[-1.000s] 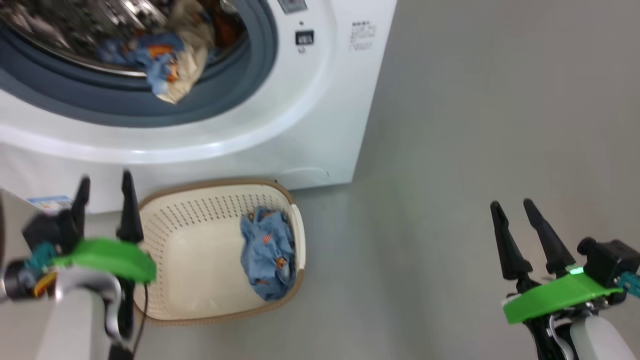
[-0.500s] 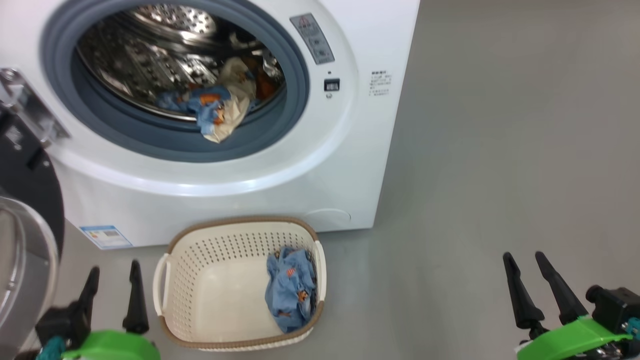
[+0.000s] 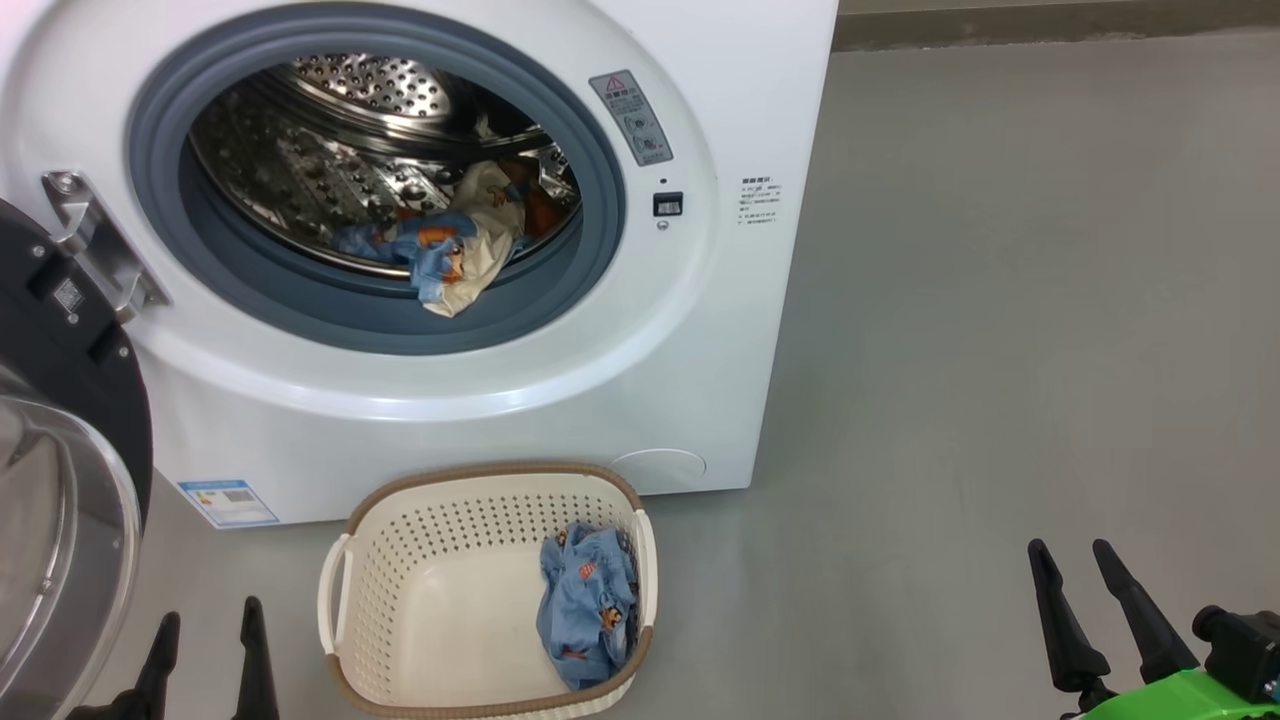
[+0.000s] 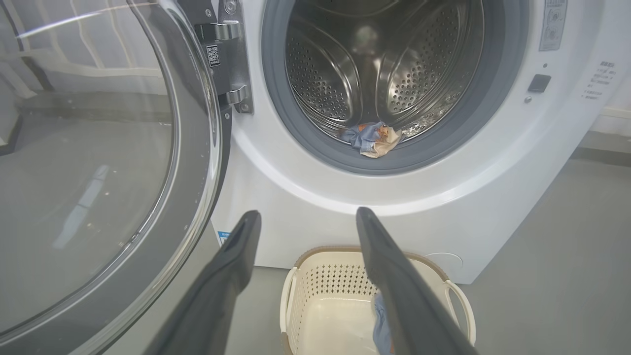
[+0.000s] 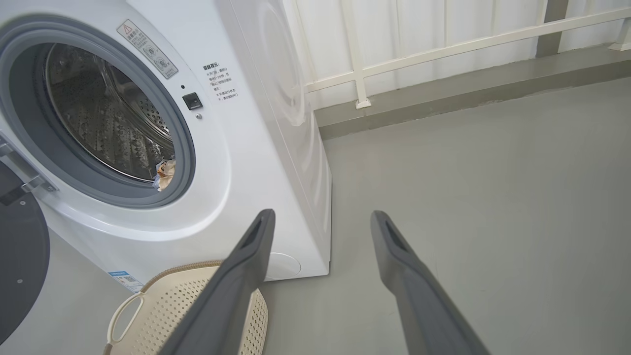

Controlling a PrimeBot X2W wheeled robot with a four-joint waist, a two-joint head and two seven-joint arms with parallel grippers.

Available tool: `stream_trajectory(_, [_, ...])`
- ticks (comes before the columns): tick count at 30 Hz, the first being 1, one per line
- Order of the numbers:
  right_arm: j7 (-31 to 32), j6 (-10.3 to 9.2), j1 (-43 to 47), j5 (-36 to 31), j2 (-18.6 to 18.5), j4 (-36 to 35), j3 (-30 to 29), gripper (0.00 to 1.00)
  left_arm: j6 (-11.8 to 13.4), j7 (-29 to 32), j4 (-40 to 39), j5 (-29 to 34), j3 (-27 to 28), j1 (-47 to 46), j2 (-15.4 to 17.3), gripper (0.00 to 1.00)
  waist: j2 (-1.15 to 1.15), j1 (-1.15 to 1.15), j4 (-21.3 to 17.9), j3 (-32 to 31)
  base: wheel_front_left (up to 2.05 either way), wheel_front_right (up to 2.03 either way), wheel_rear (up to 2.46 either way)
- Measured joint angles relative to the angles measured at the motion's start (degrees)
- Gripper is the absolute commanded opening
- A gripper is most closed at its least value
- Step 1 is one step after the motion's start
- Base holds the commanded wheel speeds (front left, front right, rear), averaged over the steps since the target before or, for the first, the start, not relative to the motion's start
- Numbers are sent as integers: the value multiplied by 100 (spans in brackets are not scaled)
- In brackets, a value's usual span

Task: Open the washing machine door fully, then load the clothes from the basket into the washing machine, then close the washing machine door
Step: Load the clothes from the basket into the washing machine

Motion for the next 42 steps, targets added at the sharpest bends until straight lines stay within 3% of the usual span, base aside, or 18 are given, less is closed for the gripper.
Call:
stream_trajectory(11, [0, 1, -32, 0, 9, -74, -45, 100, 0, 1, -75, 0, -160, -14, -25, 100, 0, 0, -56, 292, 0, 0, 0])
stream_trajectory(22, [-1, 0, -402, -58, 104, -160, -82, 100, 0, 1, 532, -33, -689, -668, -48, 100, 0, 0, -85, 845, 0, 0, 0])
stream_trajectory(42, [-1, 0, -1785, -59, 471, -337, 48, 100, 0, 1, 3341, -570, -2126, -3626, 75, 100, 0, 0, -371, 2738, 0, 0, 0])
